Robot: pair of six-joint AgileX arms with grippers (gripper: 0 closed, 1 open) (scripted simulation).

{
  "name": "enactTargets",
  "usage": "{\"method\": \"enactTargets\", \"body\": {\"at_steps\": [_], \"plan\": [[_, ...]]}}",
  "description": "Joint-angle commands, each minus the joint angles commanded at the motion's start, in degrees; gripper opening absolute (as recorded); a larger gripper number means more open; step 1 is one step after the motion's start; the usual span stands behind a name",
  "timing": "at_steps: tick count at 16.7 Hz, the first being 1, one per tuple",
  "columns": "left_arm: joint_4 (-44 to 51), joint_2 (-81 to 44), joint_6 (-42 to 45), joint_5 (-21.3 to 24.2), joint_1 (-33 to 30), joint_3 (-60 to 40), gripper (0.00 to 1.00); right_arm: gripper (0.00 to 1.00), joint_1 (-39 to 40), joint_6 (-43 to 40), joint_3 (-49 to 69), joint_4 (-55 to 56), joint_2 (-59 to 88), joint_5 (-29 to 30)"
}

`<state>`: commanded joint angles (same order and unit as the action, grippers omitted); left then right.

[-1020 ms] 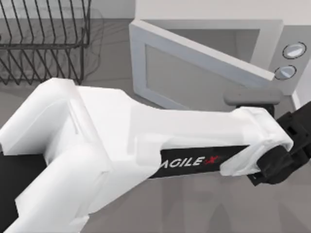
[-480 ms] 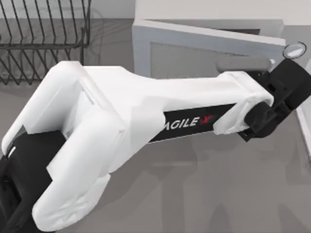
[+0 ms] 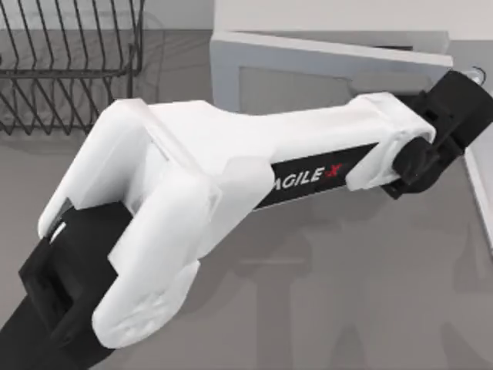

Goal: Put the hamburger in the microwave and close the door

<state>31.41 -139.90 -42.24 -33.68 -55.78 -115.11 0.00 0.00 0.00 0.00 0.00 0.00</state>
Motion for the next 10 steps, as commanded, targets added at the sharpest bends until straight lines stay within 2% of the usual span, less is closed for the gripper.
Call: {"method": "enactTargets", "body": {"at_steps": [6,10], "plan": [[3.4,-8.8,4.4,2.6,4.7,-14.9,0.00,1.00,0.0,0.0,0.0,0.0,0.0,0.0],[4.2,-11.0,5.4,3.3,6.0,-18.6,0.00,1.00,0.0,0.0,0.0,0.0,0.0,0.0]]}}
